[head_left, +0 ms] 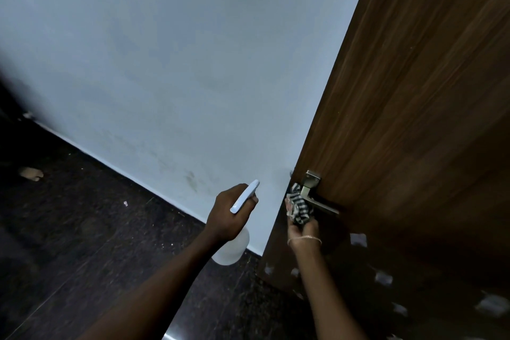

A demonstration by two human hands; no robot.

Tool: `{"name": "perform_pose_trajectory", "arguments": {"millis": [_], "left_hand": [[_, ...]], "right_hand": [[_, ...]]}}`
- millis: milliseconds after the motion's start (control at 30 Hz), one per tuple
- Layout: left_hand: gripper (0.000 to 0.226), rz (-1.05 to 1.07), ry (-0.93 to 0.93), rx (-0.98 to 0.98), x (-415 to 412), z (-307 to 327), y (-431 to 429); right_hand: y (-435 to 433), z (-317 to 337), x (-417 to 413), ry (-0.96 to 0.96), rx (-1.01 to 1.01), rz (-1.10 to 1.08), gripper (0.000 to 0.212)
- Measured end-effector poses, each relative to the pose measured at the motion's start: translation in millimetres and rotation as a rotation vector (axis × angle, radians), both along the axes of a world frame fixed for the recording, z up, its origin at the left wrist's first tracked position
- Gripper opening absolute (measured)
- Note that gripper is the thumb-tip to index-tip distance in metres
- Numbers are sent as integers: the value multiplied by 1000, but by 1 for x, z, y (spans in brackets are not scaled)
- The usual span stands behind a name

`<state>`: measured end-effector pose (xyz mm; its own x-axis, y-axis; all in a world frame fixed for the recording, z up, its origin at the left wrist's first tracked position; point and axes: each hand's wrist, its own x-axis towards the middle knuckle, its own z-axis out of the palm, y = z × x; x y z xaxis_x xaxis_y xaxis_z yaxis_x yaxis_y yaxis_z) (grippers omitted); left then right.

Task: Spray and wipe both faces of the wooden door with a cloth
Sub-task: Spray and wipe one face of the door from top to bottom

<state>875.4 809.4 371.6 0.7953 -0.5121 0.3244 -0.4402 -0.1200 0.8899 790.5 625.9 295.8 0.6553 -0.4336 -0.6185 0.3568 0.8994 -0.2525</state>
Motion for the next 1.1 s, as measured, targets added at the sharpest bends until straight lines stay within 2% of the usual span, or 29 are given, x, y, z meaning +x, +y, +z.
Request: {"name": "perform_pose_trajectory", "arguments": {"millis": [67,100,200,300,400,467,533,567,600,633,733,833,967,1100], "left_hand": [[23,-19,-1,-18,-1,-2,-3],[23,-27,-3,-28,-2,-4,-6],[21,-55,5,-19,-6,-12,-18],[20,-97,0,-18,-12,-16,-30],[19,-114,-11,-22,-17,-16,-36],[18,-125,-9,-13,-18,-15,-39],[18,-137,-7,-22,-21,-16,-41],[18,-141,-10,-24,-23,-16,-42],[18,-145,-13,-23,-25,-16,-44],[17,-149,-13,-24,-26,-18,-46],[19,-156,-6,-40,-30,-22,-53],[19,-165,17,-49,-34,-27,-64],[19,-183,31,-48,-43,-34,-78],[26,-195,-5,-66,-54,-42,-89]], "right_hand": [[-12,-1,-16,-145,177,101,65],[-20,9,-17,-76,64,129,73],[-19,48,-13,-150,193,70,45],[-19,65,-13,-78,162,-19,53],[-42,67,-34,-40,93,-97,32],[-56,56,-60,36,-43,-186,25],[-58,58,-73,180,-375,-142,15],[-54,60,-70,239,-535,-80,22],[-56,57,-62,287,-578,-40,34],[-58,57,-53,271,-513,-57,37],[-77,49,-25,221,-88,-104,43],[-78,53,-29,192,12,11,39],[-81,78,-60,200,-170,199,24],[-97,101,-84,96,-518,222,30]]}}
